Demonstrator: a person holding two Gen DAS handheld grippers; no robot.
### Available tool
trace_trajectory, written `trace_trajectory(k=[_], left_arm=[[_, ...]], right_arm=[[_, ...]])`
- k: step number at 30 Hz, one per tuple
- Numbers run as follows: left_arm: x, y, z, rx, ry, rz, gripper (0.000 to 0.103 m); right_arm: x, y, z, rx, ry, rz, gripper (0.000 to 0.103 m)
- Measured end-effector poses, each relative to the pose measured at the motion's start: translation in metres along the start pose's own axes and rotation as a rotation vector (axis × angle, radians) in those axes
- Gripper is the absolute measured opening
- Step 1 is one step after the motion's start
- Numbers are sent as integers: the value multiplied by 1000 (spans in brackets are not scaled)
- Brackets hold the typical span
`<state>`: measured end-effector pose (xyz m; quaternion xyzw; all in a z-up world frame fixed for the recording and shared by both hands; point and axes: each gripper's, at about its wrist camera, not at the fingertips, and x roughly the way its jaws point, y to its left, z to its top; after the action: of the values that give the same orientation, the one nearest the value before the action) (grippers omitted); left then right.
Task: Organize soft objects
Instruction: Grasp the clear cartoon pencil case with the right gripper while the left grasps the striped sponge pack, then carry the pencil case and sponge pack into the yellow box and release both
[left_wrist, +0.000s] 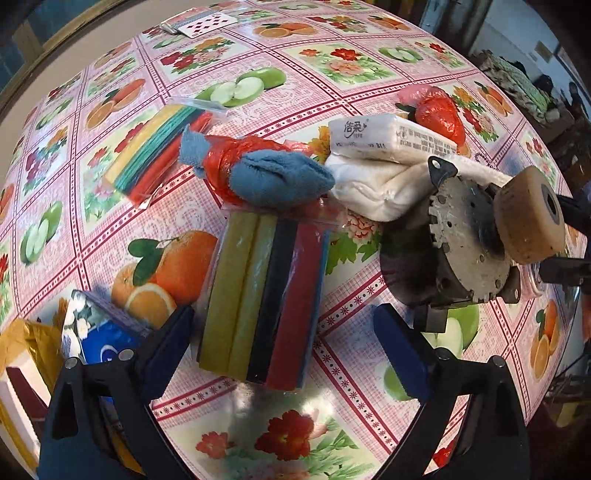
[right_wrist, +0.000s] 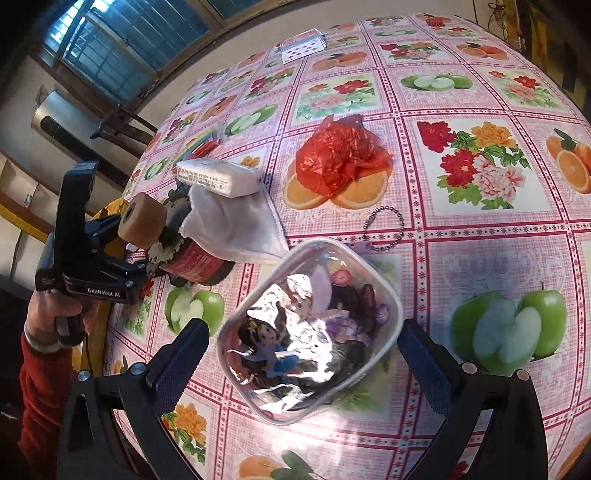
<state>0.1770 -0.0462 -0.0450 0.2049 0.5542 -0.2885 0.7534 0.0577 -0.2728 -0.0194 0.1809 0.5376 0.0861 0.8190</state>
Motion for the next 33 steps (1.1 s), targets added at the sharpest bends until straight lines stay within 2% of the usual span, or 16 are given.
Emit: trace_trajectory(k=[4,8,10,14,17,19,22,24,28,30,31,32,33], left_arm=[[-4,-1,-8,-74,-26,-3,93],[-12,9,-13,-166,-38,-22,81],[-13,10,-16,-168,-31,-15,77],[-18,3,-25,-174,-32,5,77],[-16,10,-18,-210,-42,-2,77],[-15,16,-13,-256,-44,7,77],[-12,17,-8,-268,-40,45,77],[-10,13,-6,-254,-36,88,78],[-9,13,-4,-255,-34,92,77],[-10,13,-4,-245,-35,86,70],[-11,12,-4,-240,-36,83,66],[-13,10,-4,-238,-38,83,55],[-14,10,-5,-237,-41,83,50]], right_arm=[[13,15,8,-18,-5,-91,103],[26,32,12,-147,26,-126,103],[30,39,9,-234,64,-182,103],[30,35,1,-303,83,-269,101],[20,23,-2,-250,42,-216,103],[12,13,-3,-190,9,-221,103],[7,1,-4,-93,-6,-223,103],[5,-2,-2,-23,-18,-186,103],[15,12,1,-55,8,-270,103],[19,16,2,-102,22,-285,103],[19,17,2,-114,11,-252,101],[17,15,2,-111,-5,-243,100],[17,12,3,-113,-14,-269,95]])
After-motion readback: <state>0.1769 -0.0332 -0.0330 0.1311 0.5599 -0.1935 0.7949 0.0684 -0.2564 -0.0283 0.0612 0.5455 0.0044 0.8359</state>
